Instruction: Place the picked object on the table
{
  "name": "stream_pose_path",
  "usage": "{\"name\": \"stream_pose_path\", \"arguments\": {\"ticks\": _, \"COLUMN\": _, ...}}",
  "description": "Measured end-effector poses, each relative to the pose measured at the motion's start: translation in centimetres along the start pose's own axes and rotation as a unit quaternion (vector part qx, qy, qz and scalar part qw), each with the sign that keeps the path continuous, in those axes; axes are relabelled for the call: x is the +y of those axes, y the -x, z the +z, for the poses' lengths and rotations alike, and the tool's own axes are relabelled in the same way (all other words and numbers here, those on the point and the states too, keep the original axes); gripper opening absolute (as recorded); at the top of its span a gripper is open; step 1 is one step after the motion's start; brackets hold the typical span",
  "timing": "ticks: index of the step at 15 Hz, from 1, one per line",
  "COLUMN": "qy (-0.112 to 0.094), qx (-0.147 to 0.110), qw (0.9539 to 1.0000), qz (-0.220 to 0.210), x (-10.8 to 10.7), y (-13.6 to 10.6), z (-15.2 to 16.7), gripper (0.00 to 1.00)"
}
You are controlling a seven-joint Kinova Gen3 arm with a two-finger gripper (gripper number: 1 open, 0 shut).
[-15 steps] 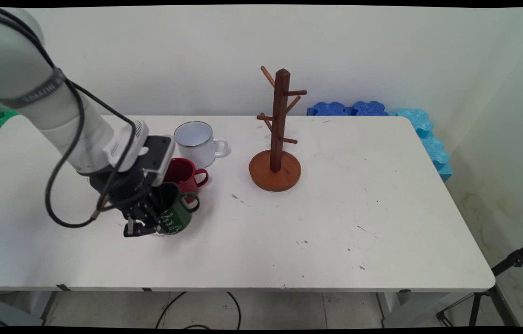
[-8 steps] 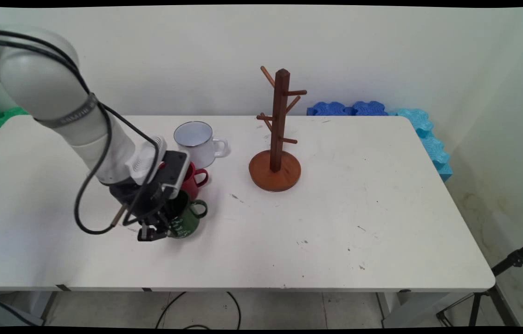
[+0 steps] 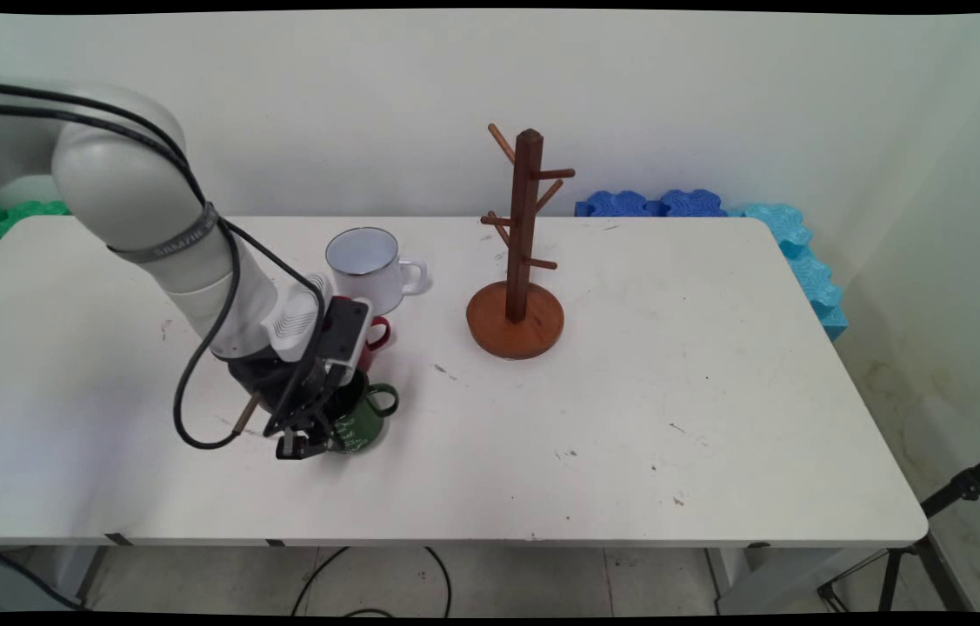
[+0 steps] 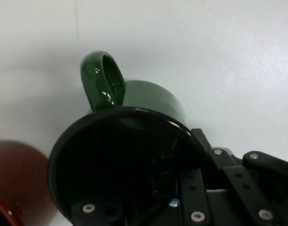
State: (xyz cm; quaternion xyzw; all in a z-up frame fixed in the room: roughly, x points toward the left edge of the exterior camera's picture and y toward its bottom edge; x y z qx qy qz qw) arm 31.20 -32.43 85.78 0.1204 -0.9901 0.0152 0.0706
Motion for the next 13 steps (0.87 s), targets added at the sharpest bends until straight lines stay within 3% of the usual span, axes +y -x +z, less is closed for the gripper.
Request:
{"name": "stream_pose_path", "arguments": {"ticks": 5, "qy": 0.003, "qx": 0.003, "qw": 1.0000, "qz": -0.002, "x": -0.06, "y": -0.17, "z": 0.77, "gripper": 0.00}}
{"name": "stream_pose_path", "arguments": {"ticks": 6, "qy": 0.003, "qx": 0.003, "qw": 1.0000, "qz": -0.003, "x": -0.07, "y": -0.18, "z": 0.84, "gripper": 1.00}}
{"name": "stream_pose_path", "arguments": {"ticks": 13, "qy": 0.008, "qx": 0.025, "qw": 0.9996, "qz": -0.013, "x": -0.08, "y": -0.75, "z": 0.81, "gripper": 1.00}}
